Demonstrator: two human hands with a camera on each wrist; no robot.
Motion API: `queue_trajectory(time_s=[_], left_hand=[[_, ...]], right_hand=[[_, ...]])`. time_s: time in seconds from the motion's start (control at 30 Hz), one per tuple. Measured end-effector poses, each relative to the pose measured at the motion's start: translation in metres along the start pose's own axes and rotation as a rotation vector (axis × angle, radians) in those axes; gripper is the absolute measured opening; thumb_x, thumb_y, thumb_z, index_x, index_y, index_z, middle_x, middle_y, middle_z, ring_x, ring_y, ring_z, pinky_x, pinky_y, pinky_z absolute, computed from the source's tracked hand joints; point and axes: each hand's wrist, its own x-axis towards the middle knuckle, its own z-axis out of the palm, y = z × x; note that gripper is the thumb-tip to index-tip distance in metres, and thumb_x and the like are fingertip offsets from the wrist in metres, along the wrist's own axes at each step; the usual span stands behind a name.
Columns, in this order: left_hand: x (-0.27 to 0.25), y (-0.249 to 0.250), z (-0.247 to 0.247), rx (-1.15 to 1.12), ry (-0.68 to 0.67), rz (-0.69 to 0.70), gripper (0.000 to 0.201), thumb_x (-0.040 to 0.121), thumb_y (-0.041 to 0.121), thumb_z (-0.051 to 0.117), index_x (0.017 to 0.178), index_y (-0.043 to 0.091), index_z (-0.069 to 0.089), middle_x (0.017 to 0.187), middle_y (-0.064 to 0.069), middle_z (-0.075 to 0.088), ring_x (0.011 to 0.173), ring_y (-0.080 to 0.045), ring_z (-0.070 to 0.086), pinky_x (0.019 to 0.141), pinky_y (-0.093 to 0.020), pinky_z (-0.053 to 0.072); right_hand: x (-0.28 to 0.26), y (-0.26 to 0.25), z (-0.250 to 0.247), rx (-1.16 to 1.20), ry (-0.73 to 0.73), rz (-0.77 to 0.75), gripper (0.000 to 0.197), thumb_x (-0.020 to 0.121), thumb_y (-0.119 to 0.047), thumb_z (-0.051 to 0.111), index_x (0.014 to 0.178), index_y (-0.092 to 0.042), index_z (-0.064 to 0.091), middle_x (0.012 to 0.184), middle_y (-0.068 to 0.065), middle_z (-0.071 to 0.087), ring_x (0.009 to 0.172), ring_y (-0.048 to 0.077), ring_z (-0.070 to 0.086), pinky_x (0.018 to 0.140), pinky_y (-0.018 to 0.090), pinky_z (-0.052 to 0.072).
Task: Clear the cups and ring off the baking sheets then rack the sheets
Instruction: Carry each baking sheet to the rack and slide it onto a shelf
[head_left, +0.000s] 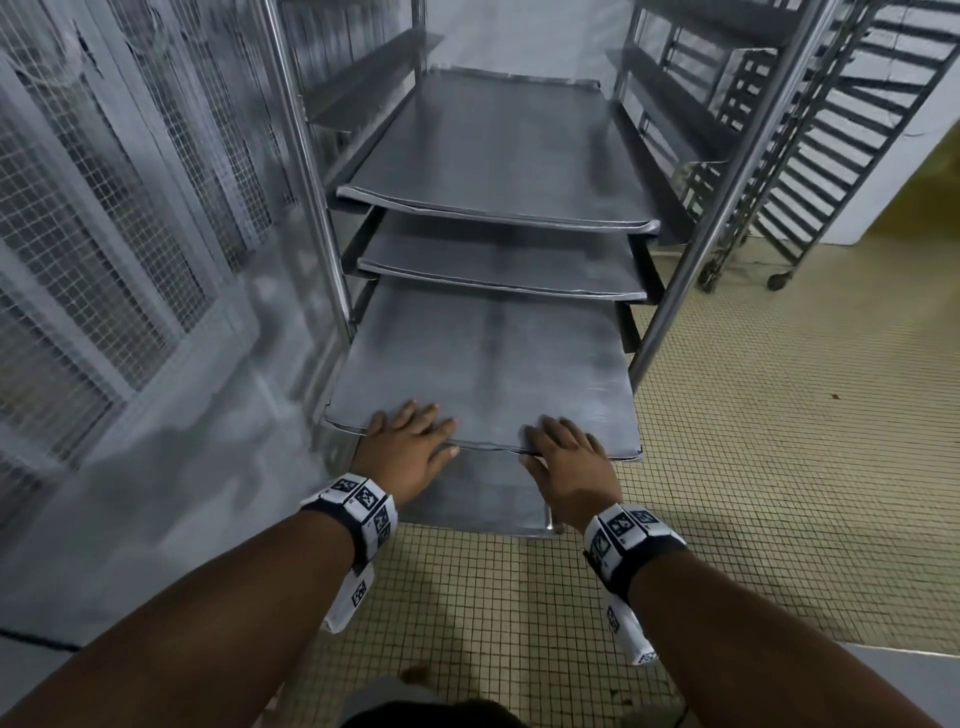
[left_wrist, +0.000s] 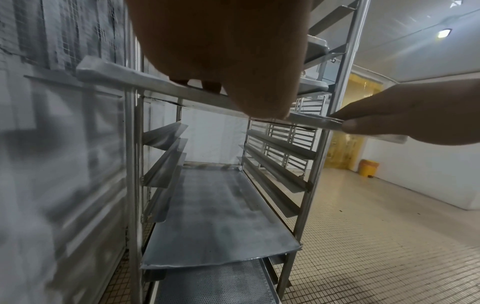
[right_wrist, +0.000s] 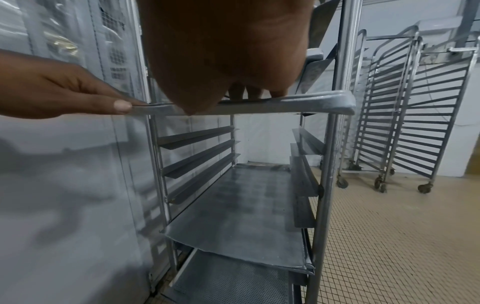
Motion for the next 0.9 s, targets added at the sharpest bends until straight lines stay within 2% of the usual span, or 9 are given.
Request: queue_trajectory(time_s=[0.1, 0.23, 0.33, 0.4, 0.47, 0.53, 0.7, 0.9], left_hand=[[0.019, -0.003, -0.003, -0.029, -0.008, 0.002, 0.056, 0.103, 0.059, 0.017, 0.156, 0.041, 0.023, 0.167, 0.011, 0.014, 0.155, -0.021, 0.007, 0.122, -0.049, 0.010], [0.050, -0.006, -0.007, -0.048, -0.019, 0.010, 0.054, 0.104, 0.056, 0.017, 0.156, 0.041, 0.020, 0.167, 0.010, 0.011, 0.155, -0.023, 0.003, 0.122, -0.051, 0.007], [0.075, -0.013, -0.008, -0.043, -0.004, 0.016, 0.054, 0.104, 0.056, 0.019, 0.155, 0.040, 0.025, 0.167, 0.011, 0.014, 0.155, -0.024, 0.006, 0.121, -0.051, 0.010], [0.090, -0.019, -0.008, -0.032, 0.012, 0.025, 0.058, 0.102, 0.060, 0.013, 0.154, 0.040, 0.028, 0.166, 0.011, 0.018, 0.154, -0.024, 0.010, 0.120, -0.050, 0.012], [0.105, -0.025, -0.008, -0.047, 0.019, 0.036, 0.075, 0.091, 0.065, -0.001, 0.153, 0.040, 0.031, 0.166, 0.011, 0.021, 0.154, -0.025, 0.012, 0.118, -0.050, 0.013], [0.121, -0.031, -0.007, -0.044, 0.025, 0.039, 0.084, 0.083, 0.066, -0.008, 0.153, 0.041, 0.032, 0.165, 0.011, 0.022, 0.153, -0.025, 0.014, 0.117, -0.049, 0.014], [0.155, -0.043, -0.007, -0.036, 0.033, 0.039, 0.080, 0.086, 0.066, -0.004, 0.150, 0.041, 0.036, 0.164, 0.011, 0.027, 0.152, -0.027, 0.018, 0.115, -0.050, 0.017], [0.187, -0.053, -0.012, -0.045, 0.053, 0.029, 0.083, 0.083, 0.066, -0.005, 0.150, 0.040, 0.038, 0.163, 0.011, 0.029, 0.151, -0.026, 0.020, 0.115, -0.048, 0.018]], right_hand=[[0.016, -0.001, -0.004, 0.018, 0.022, 0.059, 0.039, 0.104, -0.046, 0.034, 0.140, -0.034, 0.044, 0.155, -0.005, 0.035, 0.147, 0.021, 0.025, 0.119, 0.042, 0.019], [0.043, 0.003, -0.010, 0.024, 0.019, 0.117, 0.042, 0.105, -0.046, 0.033, 0.144, -0.036, 0.044, 0.156, -0.007, 0.035, 0.148, 0.021, 0.024, 0.119, 0.042, 0.017], [0.066, 0.008, -0.012, 0.032, 0.017, 0.138, 0.041, 0.105, -0.047, 0.032, 0.143, -0.038, 0.043, 0.157, -0.008, 0.034, 0.148, 0.019, 0.022, 0.119, 0.044, 0.015], [0.082, 0.011, -0.012, 0.046, 0.012, 0.147, 0.041, 0.105, -0.047, 0.031, 0.143, -0.037, 0.043, 0.157, -0.008, 0.033, 0.149, 0.020, 0.020, 0.120, 0.045, 0.014], [0.097, 0.014, -0.012, 0.064, 0.008, 0.162, 0.042, 0.105, -0.048, 0.030, 0.144, -0.037, 0.042, 0.159, -0.007, 0.031, 0.150, 0.021, 0.018, 0.121, 0.047, 0.011], [0.111, 0.017, -0.012, 0.068, 0.013, 0.175, 0.043, 0.105, -0.048, 0.030, 0.143, -0.036, 0.044, 0.159, -0.006, 0.031, 0.150, 0.022, 0.019, 0.121, 0.048, 0.012], [0.143, 0.023, -0.014, 0.036, 0.038, 0.199, 0.042, 0.105, -0.046, 0.032, 0.143, -0.036, 0.045, 0.157, -0.007, 0.034, 0.148, 0.021, 0.022, 0.119, 0.046, 0.013], [0.178, 0.029, -0.015, 0.065, 0.035, 0.243, 0.043, 0.104, -0.045, 0.035, 0.145, -0.036, 0.046, 0.159, -0.008, 0.032, 0.150, 0.021, 0.019, 0.121, 0.048, 0.012]])
